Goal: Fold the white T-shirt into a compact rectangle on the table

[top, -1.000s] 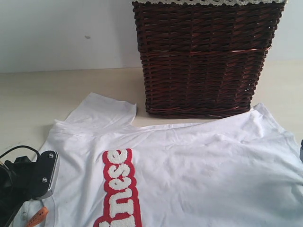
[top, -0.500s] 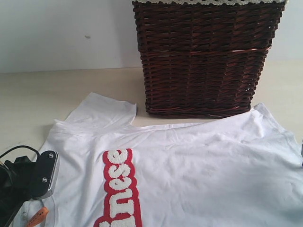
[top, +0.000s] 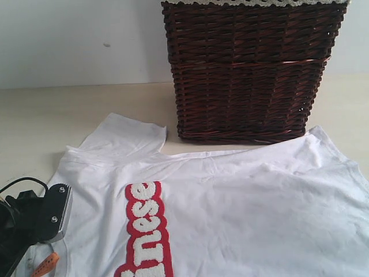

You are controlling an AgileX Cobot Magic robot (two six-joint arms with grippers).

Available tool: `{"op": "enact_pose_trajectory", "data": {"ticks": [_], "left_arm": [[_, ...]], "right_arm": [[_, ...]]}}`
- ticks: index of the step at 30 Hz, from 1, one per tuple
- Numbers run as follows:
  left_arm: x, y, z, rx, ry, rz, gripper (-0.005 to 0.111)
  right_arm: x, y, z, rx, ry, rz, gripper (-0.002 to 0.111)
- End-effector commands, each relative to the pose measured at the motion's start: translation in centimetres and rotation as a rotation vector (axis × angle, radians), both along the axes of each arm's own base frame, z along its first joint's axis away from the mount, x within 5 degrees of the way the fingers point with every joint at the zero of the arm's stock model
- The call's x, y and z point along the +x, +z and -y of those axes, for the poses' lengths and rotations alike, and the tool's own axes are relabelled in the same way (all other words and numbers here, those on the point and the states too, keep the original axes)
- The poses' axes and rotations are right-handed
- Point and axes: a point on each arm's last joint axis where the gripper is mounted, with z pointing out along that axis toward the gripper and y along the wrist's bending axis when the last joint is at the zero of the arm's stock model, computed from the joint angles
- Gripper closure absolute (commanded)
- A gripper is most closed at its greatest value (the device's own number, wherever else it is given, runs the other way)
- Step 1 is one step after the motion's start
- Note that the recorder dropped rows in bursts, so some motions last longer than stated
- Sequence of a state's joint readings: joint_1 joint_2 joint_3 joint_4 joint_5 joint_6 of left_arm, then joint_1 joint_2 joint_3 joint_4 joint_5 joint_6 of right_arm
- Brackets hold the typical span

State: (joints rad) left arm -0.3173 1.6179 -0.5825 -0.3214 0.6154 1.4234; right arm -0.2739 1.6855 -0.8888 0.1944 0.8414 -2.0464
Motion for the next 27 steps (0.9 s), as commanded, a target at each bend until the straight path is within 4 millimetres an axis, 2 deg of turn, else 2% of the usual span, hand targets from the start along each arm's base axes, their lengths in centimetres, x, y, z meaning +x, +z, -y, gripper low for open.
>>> {"op": "enact_pose_trajectory", "data": {"ticks": [1, 3, 5, 8, 10, 12, 14, 16, 17, 19, 23, 27], "left_arm": [[0.0, 0.0, 0.1, -0.004, 0.009, -0.002, 0.003], [0.0, 0.0, 0.1, -0.004, 0.009, -0.002, 0.003], [0.0, 0.0, 0.1, -0.004, 0.009, -0.002, 0.003], [0.0, 0.0, 0.1, -0.004, 0.009, -0.002, 0.003], [0.0, 0.0, 0.1, -0.004, 0.009, -0.002, 0.003], [0.0, 0.0, 0.1, -0.004, 0.009, -0.002, 0.003], [0.0, 0.0, 0.1, -0.004, 0.009, -0.002, 0.003], [0.0, 0.0, 0.1, -0.004, 0.009, -0.002, 0.003], [0.0, 0.0, 0.1, -0.004, 0.009, -0.002, 0.003], [0.0, 0.0, 0.1, -0.004, 0.009, -0.002, 0.003], [0.0, 0.0, 0.1, -0.004, 0.009, -0.002, 0.003], [0.0, 0.0, 0.1, -0.004, 0.009, -0.002, 0.003]], "right_arm": [[0.8, 1.7, -0.9, 0.129, -0.082, 0.007, 0.033], [1.2, 1.9, -1.4, 0.199, -0.185, 0.015, 0.033], [1.2, 1.9, -1.5, 0.221, -0.213, 0.014, 0.028], [1.1, 1.7, -1.1, 0.167, -0.182, 0.006, 0.004], [0.9, 1.7, -0.9, 0.147, -0.202, -0.013, 0.003], [0.9, 1.6, -0.9, 0.156, -0.316, -0.038, 0.003], [1.1, 0.5, -0.8, 0.151, -0.363, -0.083, 0.003], [0.9, -1.1, 0.1, 0.058, -0.243, -0.146, 0.003], [0.7, -2.0, 0.8, -0.015, -0.130, -0.179, 0.003], [0.9, -2.8, 1.2, -0.051, -0.045, -0.168, 0.003], [2.1, -4.0, 1.5, -0.075, 0.035, -0.063, 0.003], [2.2, -5.3, 1.5, -0.065, 0.039, -0.097, 0.003]]}}
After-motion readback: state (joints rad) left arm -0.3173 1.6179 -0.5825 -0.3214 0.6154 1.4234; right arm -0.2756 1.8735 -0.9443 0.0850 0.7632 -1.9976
